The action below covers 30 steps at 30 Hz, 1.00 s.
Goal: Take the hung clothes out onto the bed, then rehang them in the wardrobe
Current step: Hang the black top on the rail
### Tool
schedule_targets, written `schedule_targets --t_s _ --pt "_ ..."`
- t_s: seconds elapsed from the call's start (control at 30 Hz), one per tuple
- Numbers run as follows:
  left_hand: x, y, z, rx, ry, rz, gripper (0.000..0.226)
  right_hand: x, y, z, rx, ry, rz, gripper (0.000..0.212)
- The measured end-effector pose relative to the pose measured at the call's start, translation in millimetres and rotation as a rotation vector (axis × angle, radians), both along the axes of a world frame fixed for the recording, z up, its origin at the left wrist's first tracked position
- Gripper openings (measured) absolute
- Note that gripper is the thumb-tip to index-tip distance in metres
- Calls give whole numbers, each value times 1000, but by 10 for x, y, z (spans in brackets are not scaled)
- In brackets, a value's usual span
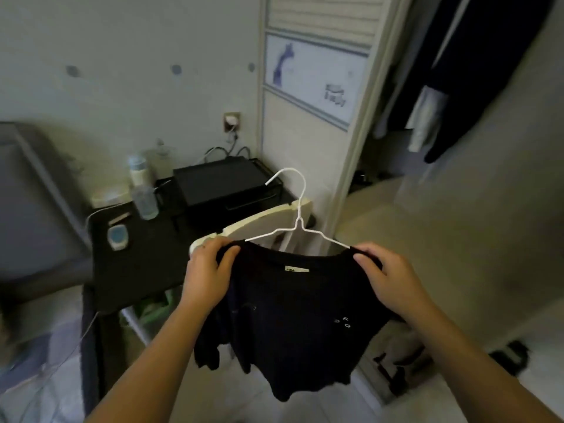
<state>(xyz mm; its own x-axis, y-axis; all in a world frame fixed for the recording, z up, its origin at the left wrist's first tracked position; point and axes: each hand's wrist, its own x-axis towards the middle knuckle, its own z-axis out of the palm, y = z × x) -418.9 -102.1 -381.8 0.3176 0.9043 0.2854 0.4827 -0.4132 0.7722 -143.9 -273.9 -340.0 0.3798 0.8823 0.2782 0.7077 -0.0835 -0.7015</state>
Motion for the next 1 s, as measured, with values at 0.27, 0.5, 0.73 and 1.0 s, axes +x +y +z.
schedule_targets --t_s 0.27,0.5,0.73,1.0 --pt "1712 1068 736 101 -160 -435 7 724 127 861 80 -240 -404 14" --pt "3190 1397 1609 168 -310 -684 9 1293 9 1778 80 -433 -677 15" --pt "4593 1424 2603 280 -480 -861 8 1902 -131 2744 101 -665 -855 12" --pt "5956 1227 3749 419 -594 -949 10 2633 -317 3715 57 -847 -1047 14"
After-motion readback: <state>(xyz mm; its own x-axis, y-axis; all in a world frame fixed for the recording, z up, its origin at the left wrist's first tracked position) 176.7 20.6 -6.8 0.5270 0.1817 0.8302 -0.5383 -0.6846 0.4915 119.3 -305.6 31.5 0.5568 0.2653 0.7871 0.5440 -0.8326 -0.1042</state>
